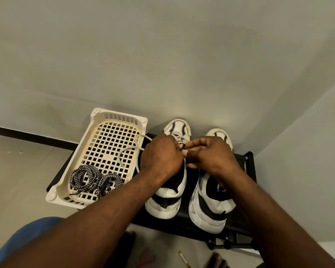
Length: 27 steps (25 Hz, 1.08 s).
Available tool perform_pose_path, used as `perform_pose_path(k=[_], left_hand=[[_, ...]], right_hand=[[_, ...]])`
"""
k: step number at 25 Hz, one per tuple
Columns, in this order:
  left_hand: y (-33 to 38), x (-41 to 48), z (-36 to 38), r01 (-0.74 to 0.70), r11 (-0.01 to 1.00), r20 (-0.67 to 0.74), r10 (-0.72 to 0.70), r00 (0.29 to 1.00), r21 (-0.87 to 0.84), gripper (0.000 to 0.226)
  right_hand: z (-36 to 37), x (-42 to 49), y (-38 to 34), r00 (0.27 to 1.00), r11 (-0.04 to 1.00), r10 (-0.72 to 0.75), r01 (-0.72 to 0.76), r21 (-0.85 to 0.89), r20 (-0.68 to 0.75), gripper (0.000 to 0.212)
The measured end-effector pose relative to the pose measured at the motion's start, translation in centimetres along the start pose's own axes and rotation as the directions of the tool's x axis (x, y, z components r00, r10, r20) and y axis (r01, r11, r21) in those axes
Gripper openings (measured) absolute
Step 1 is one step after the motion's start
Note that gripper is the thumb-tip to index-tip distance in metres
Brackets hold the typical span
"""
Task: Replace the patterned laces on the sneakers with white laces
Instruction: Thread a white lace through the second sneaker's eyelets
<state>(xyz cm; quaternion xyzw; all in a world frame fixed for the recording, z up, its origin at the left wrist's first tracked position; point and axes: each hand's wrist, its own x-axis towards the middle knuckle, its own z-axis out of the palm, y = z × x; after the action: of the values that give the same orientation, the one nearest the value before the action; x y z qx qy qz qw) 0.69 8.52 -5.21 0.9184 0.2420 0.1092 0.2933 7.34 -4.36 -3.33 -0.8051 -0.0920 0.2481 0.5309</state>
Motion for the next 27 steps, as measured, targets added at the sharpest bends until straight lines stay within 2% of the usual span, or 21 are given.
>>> perform_pose_path(k=[2,9,13,15,19,22,25,26,27], left_hand=[[-0.2,0.3,0.1,0.017,1.0,0.042,-0.016,0.999,-0.015,0.022],[-0.5,0.9,-1.0,0.157,0.944,0.191,-0.104,0.976,-0.291,0.043],[-0.3,0.9,-1.6,0.061,0.973,0.203,-0.014,0.979,-0.224,0.034],[-0.3,0.9,-1.7,-0.026,0.983,0.163,0.056,0.985,-0.181,0.03],[-0.7,1.1,-1.8,-0.156,0.971,0.137,0.182,0.974,-0.184,0.045],[-0.9,1.1,-2.2,-0.173,0.982,0.15,0.182,0.972,-0.072,0.029],[-1.1,1.3,-2.7,-0.131,0.988,0.195,0.145,0.97,-0.08,0.028],[-1.1,1.3,-2.9,-0.115,0.989,0.214,0.133,0.968,-0.095,0.028],[-1.1,1.4,-3.0,-0.109,0.989,0.224,0.129,0.966,-0.101,0.027]], right_hand=[[0.2,0.0,0.0,1.0,1.0,0.002,-0.002,-0.014,-0.015,0.017],[0.3,0.1,-0.3,1.0,0.988,-0.028,0.025,-0.151,-0.013,0.022],[-0.3,0.3,-0.3,1.0,0.998,-0.02,0.021,-0.052,0.015,0.003],[-0.3,0.5,-0.2,1.0,0.999,-0.018,0.019,-0.051,0.015,0.006],[0.1,0.6,-0.6,1.0,0.993,-0.018,0.02,-0.115,0.012,0.014],[-0.1,0.5,-1.1,0.999,0.99,-0.033,0.028,-0.139,-0.037,0.015],[-1.0,0.4,-1.4,0.961,0.954,-0.212,0.165,-0.249,-0.177,0.017],[-1.3,0.3,-1.6,0.946,0.958,-0.248,0.206,-0.2,-0.209,0.017],[-1.6,0.1,-2.0,0.949,0.972,-0.236,0.231,-0.048,-0.211,0.016]])
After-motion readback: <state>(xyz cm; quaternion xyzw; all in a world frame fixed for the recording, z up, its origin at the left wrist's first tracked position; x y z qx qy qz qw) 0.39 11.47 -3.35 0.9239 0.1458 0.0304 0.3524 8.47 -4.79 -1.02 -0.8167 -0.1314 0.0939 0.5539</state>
